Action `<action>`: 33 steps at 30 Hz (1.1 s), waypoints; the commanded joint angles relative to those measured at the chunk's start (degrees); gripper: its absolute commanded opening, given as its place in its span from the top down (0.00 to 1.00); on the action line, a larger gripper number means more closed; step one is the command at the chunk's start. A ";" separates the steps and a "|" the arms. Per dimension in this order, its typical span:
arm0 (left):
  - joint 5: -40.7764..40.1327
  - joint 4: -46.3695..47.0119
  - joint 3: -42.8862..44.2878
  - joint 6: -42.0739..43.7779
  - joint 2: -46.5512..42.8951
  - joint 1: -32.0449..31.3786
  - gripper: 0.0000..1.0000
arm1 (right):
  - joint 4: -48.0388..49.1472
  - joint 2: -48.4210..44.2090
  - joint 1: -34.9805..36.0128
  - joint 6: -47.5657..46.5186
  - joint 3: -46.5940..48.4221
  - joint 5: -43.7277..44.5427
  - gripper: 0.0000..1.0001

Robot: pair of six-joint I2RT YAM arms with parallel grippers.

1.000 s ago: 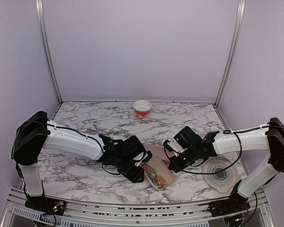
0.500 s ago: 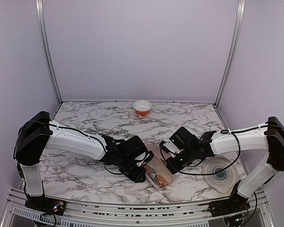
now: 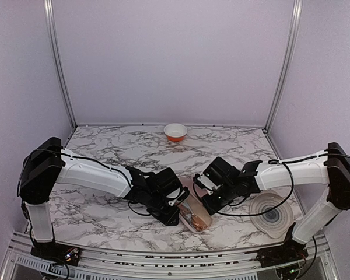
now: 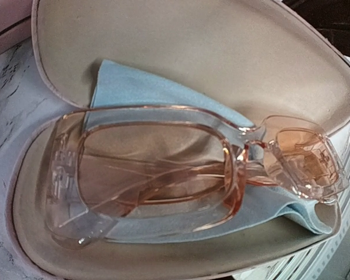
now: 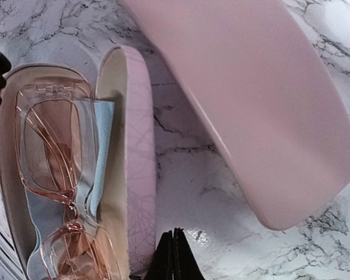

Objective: Organize the sunglasses
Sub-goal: Close the case with sunglasses at the center of the board.

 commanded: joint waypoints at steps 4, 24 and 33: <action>-0.84 3.08 2.92 -0.80 1.49 -0.12 0.78 | 4.52 0.83 3.73 1.15 2.83 -8.01 0.97; -0.78 3.11 3.31 -0.89 1.74 -0.14 0.78 | 7.09 1.92 6.68 2.25 4.07 -10.63 0.97; -1.31 3.16 2.75 -1.05 1.11 -0.12 0.78 | 7.15 2.09 6.78 2.74 4.09 -9.19 0.98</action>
